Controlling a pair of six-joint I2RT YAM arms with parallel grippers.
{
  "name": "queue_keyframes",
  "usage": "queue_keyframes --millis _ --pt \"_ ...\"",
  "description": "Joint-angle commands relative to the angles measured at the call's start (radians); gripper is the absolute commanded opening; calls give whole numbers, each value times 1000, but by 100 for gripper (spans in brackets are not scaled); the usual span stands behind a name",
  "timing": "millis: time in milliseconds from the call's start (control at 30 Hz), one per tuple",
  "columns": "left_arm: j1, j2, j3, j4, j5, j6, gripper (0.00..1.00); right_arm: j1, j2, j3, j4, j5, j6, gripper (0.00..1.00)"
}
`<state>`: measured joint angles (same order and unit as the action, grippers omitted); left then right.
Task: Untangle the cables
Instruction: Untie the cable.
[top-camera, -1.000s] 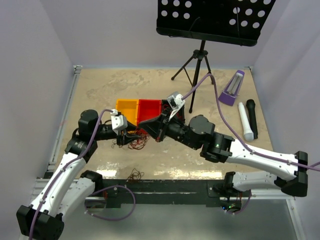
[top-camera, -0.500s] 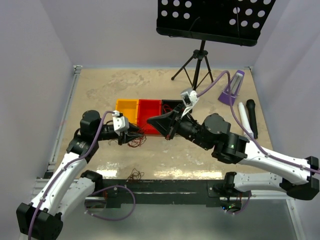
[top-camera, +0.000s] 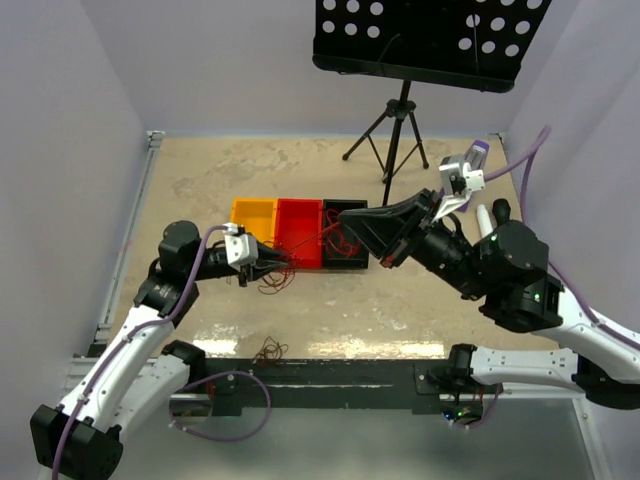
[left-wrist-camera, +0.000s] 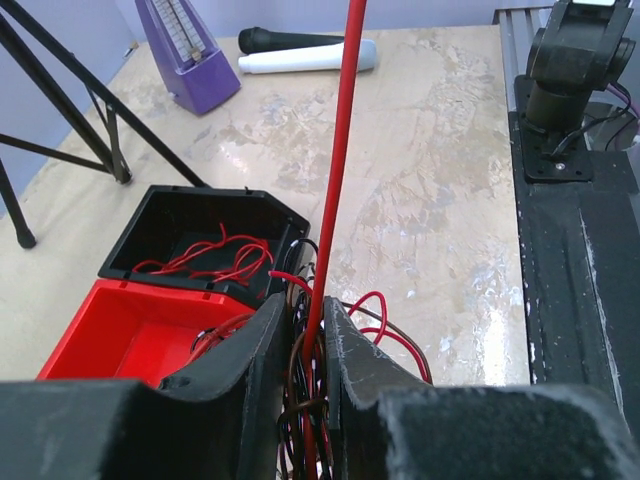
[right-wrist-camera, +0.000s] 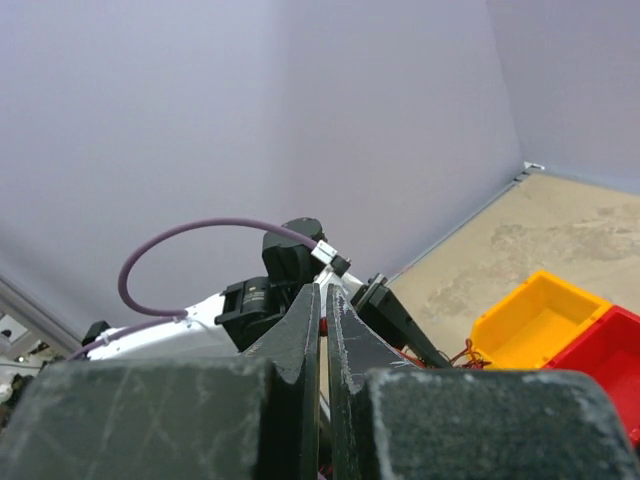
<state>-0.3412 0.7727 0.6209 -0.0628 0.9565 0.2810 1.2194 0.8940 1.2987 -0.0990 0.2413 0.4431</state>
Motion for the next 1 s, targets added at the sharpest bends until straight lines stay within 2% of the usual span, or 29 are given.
queue_keyframes --millis 0,367,567,600,667,700,767,867,967 --pt "8 14 -30 -69 -68 33 22 5 -92 148 159 52 -40 0" --pt "4 8 -39 -74 -102 90 20 6 -198 315 101 243 -144 0" --pt "4 10 -38 -75 -116 119 18 6 -210 277 -31 435 -141 0" --pt "2 10 -33 -77 -119 121 17 5 -195 254 -82 456 -126 8" --pt "2 13 -4 -88 -121 136 14 5 -144 194 -149 460 -80 15" --pt "4 14 11 -95 -122 145 11 6 -120 153 -172 434 -54 21" --pt "4 23 52 -127 -114 173 8 6 -81 47 -177 368 -5 43" --pt "4 31 106 -184 -101 216 5 5 -55 -51 -160 282 25 64" --pt "4 30 132 -230 -85 248 5 5 -32 -82 -147 236 3 70"
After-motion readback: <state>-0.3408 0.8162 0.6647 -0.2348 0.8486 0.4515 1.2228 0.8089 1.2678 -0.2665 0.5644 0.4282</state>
